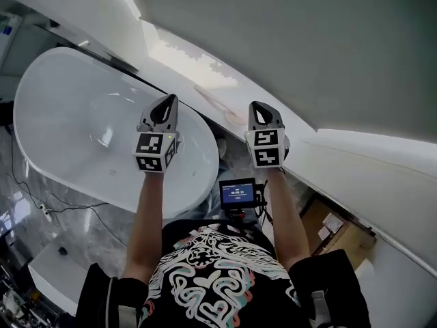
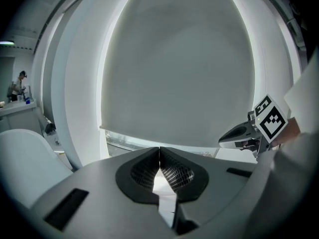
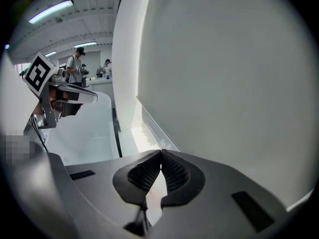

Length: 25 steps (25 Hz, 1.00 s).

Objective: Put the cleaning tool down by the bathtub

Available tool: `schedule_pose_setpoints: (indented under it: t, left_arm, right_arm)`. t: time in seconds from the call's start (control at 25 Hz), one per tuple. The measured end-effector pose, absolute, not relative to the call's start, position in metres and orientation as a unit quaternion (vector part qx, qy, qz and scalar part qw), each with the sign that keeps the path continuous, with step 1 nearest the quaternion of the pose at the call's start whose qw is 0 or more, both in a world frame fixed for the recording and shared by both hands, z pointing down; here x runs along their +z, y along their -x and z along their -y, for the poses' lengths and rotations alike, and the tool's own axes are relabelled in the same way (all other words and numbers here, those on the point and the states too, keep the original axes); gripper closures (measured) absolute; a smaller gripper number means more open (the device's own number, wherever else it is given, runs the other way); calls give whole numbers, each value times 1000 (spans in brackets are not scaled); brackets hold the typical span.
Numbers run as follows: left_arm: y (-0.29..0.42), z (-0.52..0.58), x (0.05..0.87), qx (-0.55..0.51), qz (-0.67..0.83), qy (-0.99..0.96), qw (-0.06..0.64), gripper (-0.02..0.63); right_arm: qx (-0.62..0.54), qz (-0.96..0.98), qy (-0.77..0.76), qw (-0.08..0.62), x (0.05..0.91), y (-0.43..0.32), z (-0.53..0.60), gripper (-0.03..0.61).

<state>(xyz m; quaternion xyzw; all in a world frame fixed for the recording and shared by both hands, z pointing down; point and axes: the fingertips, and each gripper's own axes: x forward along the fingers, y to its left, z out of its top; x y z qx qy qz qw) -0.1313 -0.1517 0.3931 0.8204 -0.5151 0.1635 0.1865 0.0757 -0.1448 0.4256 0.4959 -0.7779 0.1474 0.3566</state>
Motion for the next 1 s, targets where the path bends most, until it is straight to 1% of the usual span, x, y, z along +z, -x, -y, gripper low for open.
schedule_pose_setpoints:
  t: [0.6, 1.0]
  left_arm:
    - [120, 118, 302, 114, 517, -839, 128, 597]
    - [96, 88, 231, 73, 479, -872, 67, 597]
  right_arm:
    - [106, 765, -579, 262, 319, -104, 104, 551]
    - [67, 765, -612, 188, 249, -109, 57, 551]
